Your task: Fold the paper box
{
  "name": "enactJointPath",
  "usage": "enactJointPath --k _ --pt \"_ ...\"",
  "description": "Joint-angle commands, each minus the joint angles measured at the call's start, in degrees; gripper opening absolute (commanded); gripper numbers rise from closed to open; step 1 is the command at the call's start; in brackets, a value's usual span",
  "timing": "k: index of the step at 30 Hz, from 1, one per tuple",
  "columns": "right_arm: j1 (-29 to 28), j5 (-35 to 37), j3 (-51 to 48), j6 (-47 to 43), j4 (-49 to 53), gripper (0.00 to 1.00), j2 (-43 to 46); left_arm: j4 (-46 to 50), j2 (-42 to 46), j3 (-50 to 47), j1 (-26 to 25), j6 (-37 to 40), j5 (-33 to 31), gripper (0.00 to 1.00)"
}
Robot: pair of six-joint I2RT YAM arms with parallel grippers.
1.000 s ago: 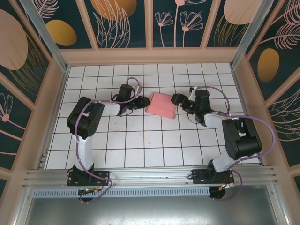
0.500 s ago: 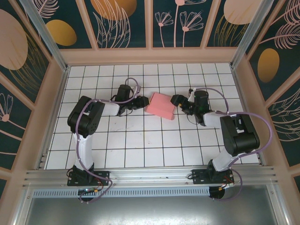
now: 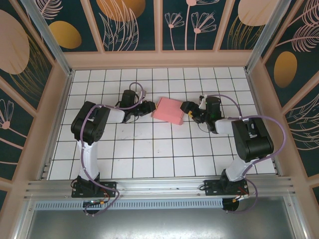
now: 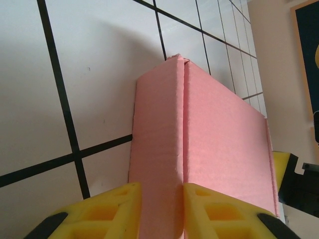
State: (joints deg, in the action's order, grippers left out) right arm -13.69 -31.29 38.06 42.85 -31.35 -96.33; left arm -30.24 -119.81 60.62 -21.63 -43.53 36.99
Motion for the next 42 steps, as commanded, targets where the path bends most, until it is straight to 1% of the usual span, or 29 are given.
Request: enactJointPath --k 1,5,12,19,21,24,30,37,42 --pt "0.48 -2.63 0.08 2.15 -3.06 0.86 -1.67 -0.51 -2.01 -1.00 0.62 -1.11 0.31 0.26" --pt "0.57 -5.06 0.10 4.20 -5.57 0.86 -3.50 -0.58 -2.35 -1.09 0.73 -1.22 0.28 0.25" --pt "0.60 -5.62 -0.01 6.26 -6.78 0.86 -5.10 -2.07 -2.77 -1.69 1.41 -2.46 0.84 0.25" --pt "0.57 -9.38 -0.19 9.69 -12.29 0.85 -7.30 -2.66 -2.63 -1.90 1.46 -2.27 1.43 0.25" --pt "0.55 -10.68 -0.05 11.24 -14.66 0.78 -8.21 -2.63 -2.69 -1.90 1.41 -2.18 1.45 0.25" --pt "0.59 -12.01 0.47 13.58 -17.47 0.73 -9.37 -2.46 -2.71 -1.99 1.41 -1.85 1.42 0.25" --pt "0.65 -11.87 1.18 14.71 -17.51 0.62 -9.40 -2.72 -2.17 -2.34 1.41 -1.31 1.42 0.29" --pt "0.86 -11.96 0.79 15.25 -17.46 0.54 -9.21 -3.64 -0.53 -2.68 1.41 -1.91 1.26 0.35" --pt "1.01 -12.04 0.61 15.47 -17.52 0.49 -8.76 -4.31 2.24 -3.81 1.41 -0.78 -0.54 0.42"
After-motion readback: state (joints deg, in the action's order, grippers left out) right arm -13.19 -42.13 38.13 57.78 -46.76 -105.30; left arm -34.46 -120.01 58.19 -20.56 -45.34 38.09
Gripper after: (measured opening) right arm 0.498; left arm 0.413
